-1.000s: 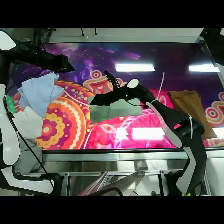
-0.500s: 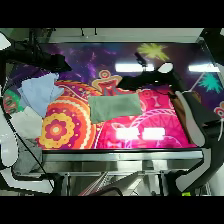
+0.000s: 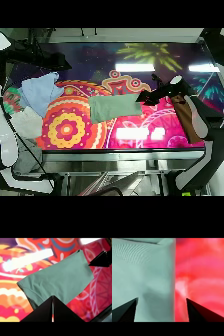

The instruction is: Fold the shirts.

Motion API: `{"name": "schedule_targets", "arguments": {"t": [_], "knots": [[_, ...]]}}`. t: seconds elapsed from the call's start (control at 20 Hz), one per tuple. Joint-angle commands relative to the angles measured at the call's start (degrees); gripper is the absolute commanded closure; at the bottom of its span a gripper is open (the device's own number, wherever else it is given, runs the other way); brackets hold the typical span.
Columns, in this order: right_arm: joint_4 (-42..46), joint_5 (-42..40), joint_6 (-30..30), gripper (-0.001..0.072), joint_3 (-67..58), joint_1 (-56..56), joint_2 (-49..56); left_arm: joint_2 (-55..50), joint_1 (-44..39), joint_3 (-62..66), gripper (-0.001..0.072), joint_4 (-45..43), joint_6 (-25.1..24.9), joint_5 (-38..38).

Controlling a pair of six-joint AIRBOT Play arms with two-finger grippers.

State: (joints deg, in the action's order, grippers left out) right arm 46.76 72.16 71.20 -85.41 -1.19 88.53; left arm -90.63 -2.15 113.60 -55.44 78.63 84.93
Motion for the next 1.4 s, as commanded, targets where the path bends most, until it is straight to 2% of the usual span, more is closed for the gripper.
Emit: {"name": "schedule_targets", "arguments": {"t": [0.0, 0.1, 0.15, 0.2, 0.25, 0.35, 0.5, 0.7, 0.9, 1.0, 1.1, 1.25, 1.35], "knots": [[-0.66, -1.53, -1.16, 0.0022, 0.61, 2.14, 3.04, 0.0, 0.04, -0.02, 0.0692, 0.07, -0.07, -0.94], [-5.6, -1.88, -3.85, 0.0026, 0.59, 3.21, 3.34, 0.0, 0.04, -0.02, 0.0692, 0.04, -0.04, -0.9], [-8.35, -2.32, -5.18, 0.0113, 0.52, 3.41, 3.32, 0.0, 0.04, -0.02, 0.0692, 0.04, -0.04, -0.87], [-12.07, -2.27, -7.1, 0.0437, 0.42, 3.5, 3.32, 0.0, 0.04, -0.04, 0.0692, 0.04, -0.04, -0.87], [-16.15, -2.27, -8.46, 0.0695, 0.37, 3.48, 3.21, 0.0, 0.04, -0.04, 0.0692, 0.04, -0.02, -0.83], [-22.56, -2.32, -11.06, 0.0694, -0.98, 3.3, 1.92, 0.0, 0.04, -0.02, 0.0692, 0.04, 0.42, -0.33], [-21.84, -4.61, -8.81, 0.0695, -7.41, 1.11, -1.44, 0.0, 0.04, -0.02, 0.0692, 0.0, 0.46, 1.05], [-15.3, -8.68, 4.2, 0.0695, -16.26, -6.82, -5.16, 0.0, 0.04, -0.04, 0.0692, 0.02, 0.48, 1.64], [3.21, -8.24, 20.65, 0.0696, -18.4, -16.72, -12.48, -0.02, 0.04, -0.04, 0.0692, 0.0, 0.48, 2.16], [11.65, -5.05, 27.96, 0.0696, -18.4, -21.62, -17.0, -0.02, 0.04, -0.04, 0.0692, 0.0, 0.48, 2.19], [15.76, 0.63, 32.06, 0.0696, -18.38, -26.29, -21.27, -0.02, 0.07, -0.04, 0.0692, 0.0, 0.46, 2.19], [24.15, 16.85, 34.25, 0.0695, -16.98, -31.76, -24.26, -0.17, 0.04, -0.04, 0.0692, 0.0, 0.48, 2.51], [30.49, 23.12, 33.42, 0.0696, -11.28, -33.38, -26.58, -0.46, 0.04, -0.13, 0.0692, 0.0, 0.46, 3.28]]}}
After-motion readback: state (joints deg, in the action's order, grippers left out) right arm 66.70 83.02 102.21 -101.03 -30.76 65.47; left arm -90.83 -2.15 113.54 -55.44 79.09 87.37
